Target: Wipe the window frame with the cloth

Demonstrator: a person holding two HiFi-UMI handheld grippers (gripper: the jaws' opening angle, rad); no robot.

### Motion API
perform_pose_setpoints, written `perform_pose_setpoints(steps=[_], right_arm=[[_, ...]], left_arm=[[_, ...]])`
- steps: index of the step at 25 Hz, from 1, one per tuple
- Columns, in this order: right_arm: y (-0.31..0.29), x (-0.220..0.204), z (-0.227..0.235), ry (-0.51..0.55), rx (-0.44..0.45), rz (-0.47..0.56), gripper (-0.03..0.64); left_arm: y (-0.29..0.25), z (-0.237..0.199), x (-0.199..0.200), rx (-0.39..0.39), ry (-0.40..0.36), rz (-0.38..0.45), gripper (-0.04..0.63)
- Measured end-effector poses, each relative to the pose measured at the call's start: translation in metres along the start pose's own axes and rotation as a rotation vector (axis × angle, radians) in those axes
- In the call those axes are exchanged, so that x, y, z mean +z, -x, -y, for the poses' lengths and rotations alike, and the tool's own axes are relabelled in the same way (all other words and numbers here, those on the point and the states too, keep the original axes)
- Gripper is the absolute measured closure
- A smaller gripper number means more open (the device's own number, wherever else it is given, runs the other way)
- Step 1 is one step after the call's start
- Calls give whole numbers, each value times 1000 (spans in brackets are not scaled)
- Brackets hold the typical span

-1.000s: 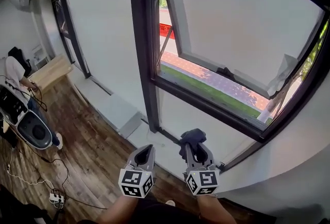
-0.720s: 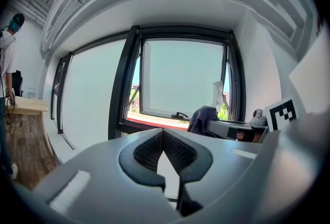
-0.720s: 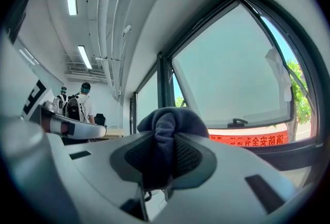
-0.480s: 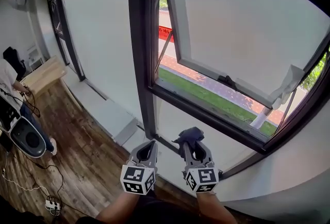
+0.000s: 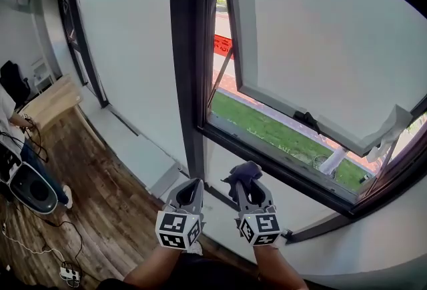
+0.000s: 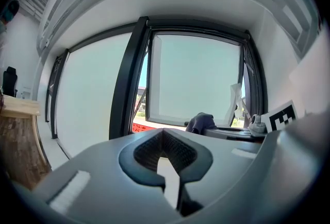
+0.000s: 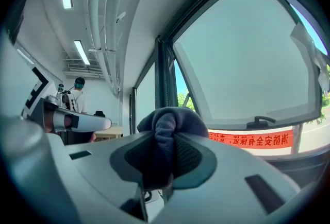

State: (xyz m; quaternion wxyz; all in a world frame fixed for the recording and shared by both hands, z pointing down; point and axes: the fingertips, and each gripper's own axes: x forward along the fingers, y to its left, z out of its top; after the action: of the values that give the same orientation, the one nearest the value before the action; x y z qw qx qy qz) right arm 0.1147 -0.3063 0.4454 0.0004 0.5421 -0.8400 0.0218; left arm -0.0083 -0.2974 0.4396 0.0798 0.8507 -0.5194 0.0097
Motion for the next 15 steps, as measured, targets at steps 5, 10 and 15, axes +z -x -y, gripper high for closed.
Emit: perform_pose_setpoints(steps=[5, 10, 15], right_arm=[[-46, -10, -8, 24, 25, -28, 528], [-100, -28, -4, 30, -3, -102, 528], [-152, -43, 1, 55, -26, -146, 528]], left_arm=[[-23, -30, 2, -8, 4, -9, 588], [-47, -61, 5, -18, 10, -17, 588], [-67, -89, 7, -40, 16, -14, 588]])
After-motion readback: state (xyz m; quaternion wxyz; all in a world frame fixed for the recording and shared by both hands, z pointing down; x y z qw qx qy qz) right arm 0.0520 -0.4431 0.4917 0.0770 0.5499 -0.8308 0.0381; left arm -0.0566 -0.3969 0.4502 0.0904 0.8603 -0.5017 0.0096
